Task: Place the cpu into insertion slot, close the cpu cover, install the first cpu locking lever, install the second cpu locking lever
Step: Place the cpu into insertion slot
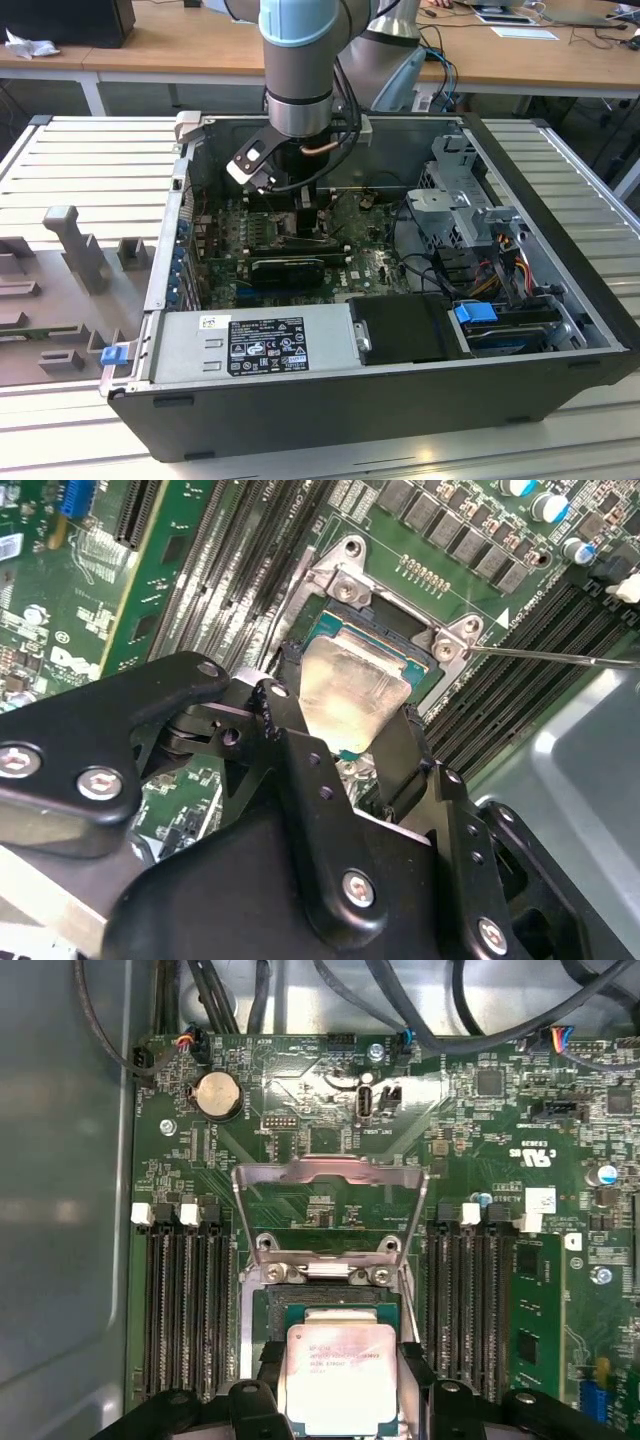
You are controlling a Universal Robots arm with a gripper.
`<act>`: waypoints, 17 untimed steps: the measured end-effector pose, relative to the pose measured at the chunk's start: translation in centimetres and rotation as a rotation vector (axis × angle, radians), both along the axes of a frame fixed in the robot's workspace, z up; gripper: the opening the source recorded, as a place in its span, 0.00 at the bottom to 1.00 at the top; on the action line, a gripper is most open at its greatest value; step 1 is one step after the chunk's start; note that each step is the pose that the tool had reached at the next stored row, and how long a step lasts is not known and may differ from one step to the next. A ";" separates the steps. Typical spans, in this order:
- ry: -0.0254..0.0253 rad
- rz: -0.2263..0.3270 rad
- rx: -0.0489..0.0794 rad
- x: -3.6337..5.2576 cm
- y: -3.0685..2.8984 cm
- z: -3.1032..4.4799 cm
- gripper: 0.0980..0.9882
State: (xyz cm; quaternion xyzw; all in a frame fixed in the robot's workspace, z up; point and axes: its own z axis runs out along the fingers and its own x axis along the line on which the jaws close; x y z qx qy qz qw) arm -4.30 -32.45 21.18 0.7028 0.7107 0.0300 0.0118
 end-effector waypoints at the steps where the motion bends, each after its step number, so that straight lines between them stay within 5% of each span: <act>1: 0.0000 -0.005 0.000 0.00 0.07 -0.14 0.48; 17: 0.0003 -0.011 -0.001 0.11 0.23 -0.91 0.48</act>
